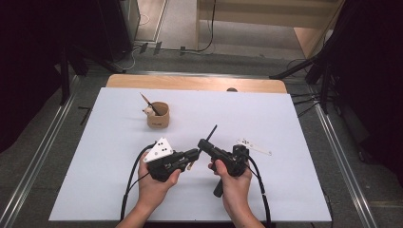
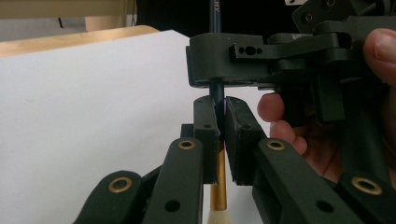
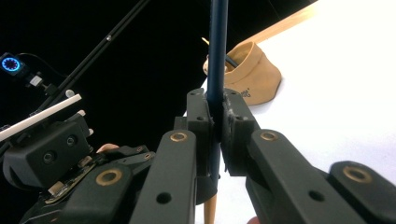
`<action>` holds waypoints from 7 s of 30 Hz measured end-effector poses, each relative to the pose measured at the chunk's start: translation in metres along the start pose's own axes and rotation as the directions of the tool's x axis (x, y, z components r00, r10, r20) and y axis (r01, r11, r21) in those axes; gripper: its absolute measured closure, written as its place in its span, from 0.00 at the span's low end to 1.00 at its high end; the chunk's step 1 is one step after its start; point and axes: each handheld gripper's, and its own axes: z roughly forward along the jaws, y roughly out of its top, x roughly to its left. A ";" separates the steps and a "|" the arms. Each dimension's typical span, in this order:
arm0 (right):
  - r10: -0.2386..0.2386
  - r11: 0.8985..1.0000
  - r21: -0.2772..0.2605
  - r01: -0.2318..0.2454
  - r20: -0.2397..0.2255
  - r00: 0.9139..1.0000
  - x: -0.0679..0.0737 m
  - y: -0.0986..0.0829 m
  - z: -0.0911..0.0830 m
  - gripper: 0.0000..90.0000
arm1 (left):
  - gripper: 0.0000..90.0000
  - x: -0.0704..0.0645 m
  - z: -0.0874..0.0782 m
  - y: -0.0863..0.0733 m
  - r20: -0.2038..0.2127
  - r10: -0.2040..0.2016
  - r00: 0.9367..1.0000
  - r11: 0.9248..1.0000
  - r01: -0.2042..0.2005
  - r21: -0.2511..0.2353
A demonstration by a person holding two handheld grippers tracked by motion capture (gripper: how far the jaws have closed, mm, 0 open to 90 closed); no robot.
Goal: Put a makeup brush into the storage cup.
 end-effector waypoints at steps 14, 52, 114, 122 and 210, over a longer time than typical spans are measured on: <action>-0.094 0.995 -0.034 0.096 0.071 0.993 -0.001 0.005 -0.005 0.94 | 0.89 0.005 -0.008 0.003 0.017 -0.005 1.000 1.000 0.005 -0.011; -0.604 0.795 0.094 0.599 0.218 0.767 0.017 0.002 -0.003 0.95 | 0.79 0.030 -0.035 0.019 0.001 -0.045 0.999 0.999 0.045 0.006; -0.990 0.123 0.484 0.866 0.117 0.075 0.039 -0.031 0.028 0.95 | 0.80 0.018 -0.036 0.037 -0.003 -0.056 0.998 0.984 0.055 0.167; -0.996 0.046 0.491 0.870 0.093 0.000 0.041 -0.037 0.030 0.94 | 0.82 0.017 -0.029 0.035 0.002 -0.070 0.998 0.976 0.068 0.208; 0.168 0.981 -0.115 -0.156 0.100 0.981 -0.005 -0.003 0.001 0.24 | 0.96 0.004 -0.018 0.004 -0.090 -0.011 0.996 0.986 -0.004 -0.169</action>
